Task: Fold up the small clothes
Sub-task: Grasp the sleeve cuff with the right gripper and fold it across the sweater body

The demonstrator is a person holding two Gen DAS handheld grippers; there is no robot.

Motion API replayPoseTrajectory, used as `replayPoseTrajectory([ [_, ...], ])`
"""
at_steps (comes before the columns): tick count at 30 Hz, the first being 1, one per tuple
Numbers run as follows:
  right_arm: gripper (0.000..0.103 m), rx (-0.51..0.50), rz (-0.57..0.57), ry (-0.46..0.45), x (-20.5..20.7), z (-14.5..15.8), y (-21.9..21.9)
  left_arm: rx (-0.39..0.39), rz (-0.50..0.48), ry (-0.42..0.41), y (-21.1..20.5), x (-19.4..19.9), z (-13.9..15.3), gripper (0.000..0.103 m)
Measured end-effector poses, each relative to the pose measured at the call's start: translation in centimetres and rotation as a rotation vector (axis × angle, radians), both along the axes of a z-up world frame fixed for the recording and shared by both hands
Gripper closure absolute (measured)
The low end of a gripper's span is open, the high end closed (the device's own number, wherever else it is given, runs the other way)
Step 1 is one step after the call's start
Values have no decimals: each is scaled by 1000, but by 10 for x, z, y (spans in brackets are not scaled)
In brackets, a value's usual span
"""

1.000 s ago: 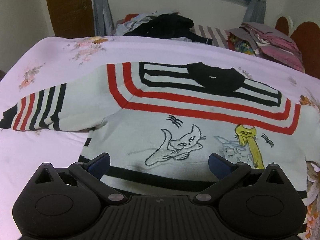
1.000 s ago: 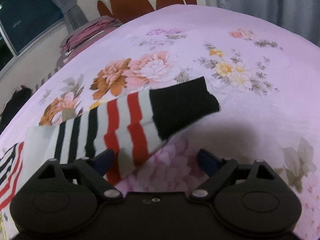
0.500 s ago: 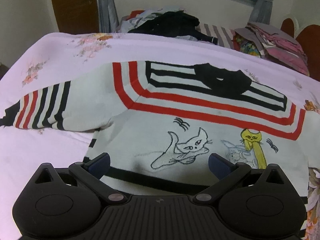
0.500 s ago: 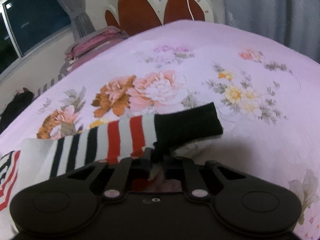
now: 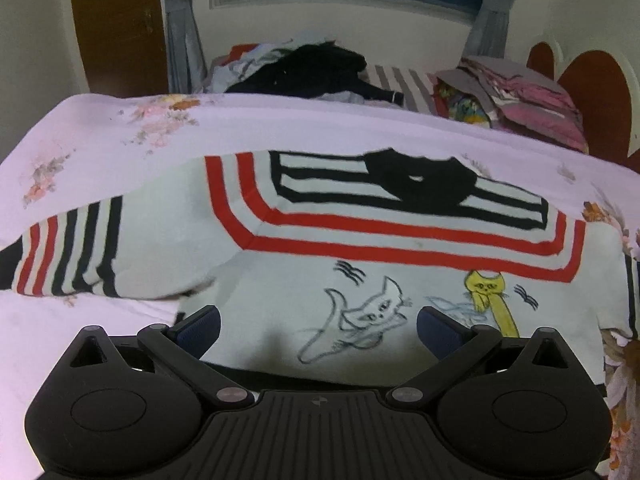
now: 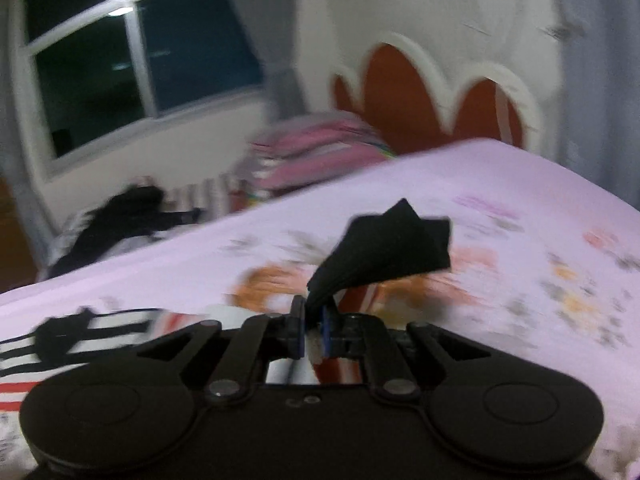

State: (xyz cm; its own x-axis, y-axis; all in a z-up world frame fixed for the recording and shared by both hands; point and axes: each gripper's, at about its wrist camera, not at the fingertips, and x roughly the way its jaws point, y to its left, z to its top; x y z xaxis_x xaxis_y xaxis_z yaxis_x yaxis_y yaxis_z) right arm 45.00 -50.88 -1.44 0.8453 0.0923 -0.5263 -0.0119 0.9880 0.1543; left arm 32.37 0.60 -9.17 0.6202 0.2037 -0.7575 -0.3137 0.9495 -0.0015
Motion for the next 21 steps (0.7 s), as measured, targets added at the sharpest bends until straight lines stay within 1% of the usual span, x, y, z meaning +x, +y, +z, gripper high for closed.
replayPoseTrajectory([
  [4,95,15,162,-20,-3,10,75,-18,10,-23,21,-3,1,0],
  [7,95,21,275,-7,-7,5,135,-42,10,-26,38,-2,-1,0],
  [8,95,26,310,10,-7,0,159,-52,7,-23,44,-1,-2,0],
  [12,95,38,391,88,-10,-26,222,-94,-1,-11,64,6,-10,0],
  [16,94,35,443,184,-15,-55,262,-132,-44,-3,69,15,-19,0],
  [17,89,36,456,206,-17,-59,268,-143,-58,-5,69,18,-20,0],
  [18,82,41,460,219,-22,-62,277,-152,-70,-9,67,21,-22,0],
  [19,72,46,462,225,-27,-63,277,-161,-87,-14,64,25,-24,0],
  [20,68,48,460,223,-33,-60,275,-173,-101,-12,60,28,-26,0],
  [21,61,48,457,210,-38,-55,271,-190,-115,-8,56,32,-29,0],
])
